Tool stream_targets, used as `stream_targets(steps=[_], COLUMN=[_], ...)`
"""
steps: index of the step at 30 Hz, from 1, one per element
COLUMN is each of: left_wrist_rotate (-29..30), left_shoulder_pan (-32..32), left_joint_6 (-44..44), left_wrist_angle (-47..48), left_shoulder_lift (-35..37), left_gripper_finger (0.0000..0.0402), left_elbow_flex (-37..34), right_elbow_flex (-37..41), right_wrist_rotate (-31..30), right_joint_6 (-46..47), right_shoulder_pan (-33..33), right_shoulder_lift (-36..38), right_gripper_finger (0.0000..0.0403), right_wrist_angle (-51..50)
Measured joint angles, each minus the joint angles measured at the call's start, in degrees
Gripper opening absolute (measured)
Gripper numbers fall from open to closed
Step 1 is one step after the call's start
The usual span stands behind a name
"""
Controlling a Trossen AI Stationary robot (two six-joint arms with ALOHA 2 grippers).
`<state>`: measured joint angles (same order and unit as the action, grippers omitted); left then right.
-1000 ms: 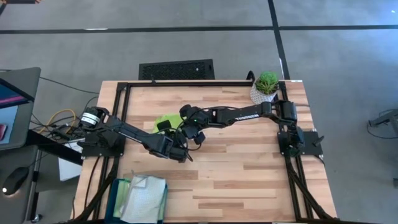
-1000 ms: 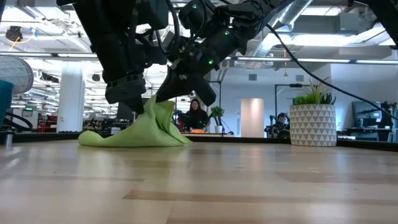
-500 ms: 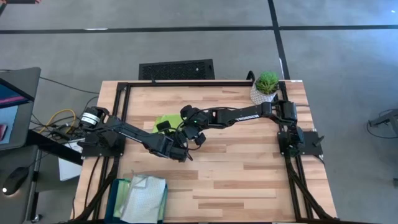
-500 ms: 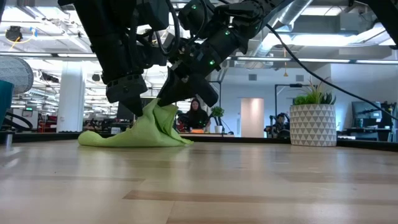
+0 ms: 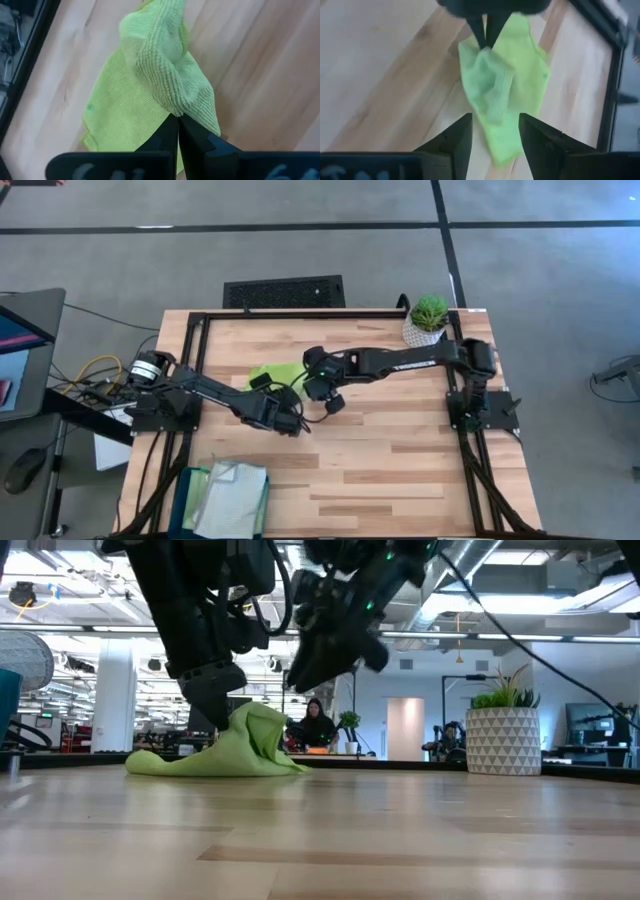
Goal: Fold microfiber towels
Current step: Fold the green microfiber cloth
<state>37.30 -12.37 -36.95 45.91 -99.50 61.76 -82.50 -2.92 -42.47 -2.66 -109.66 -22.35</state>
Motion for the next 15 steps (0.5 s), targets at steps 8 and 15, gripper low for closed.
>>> stream_targets(steps=[8, 15], left_wrist_rotate=[0.0, -1.3], left_shoulder_pan=[1.6, 1.8], left_joint_6=[-15.0, -43.2], left_wrist_angle=[2.3, 14.4], left_shoulder_lift=[0.0, 0.0], left_gripper_finger=[0.0, 0.0], left_elbow_flex=[0.0, -0.1], right_elbow_flex=[0.0, 0.3], right_wrist_rotate=[0.0, 0.1], right_joint_6=[8.7, 12.7], right_shoulder_pan=[-0.1, 0.4], right_shoulder_lift=[4.8, 4.5], right_gripper_finger=[0.0186, 0.0174], right_wrist_angle=[-11.3, -20.2])
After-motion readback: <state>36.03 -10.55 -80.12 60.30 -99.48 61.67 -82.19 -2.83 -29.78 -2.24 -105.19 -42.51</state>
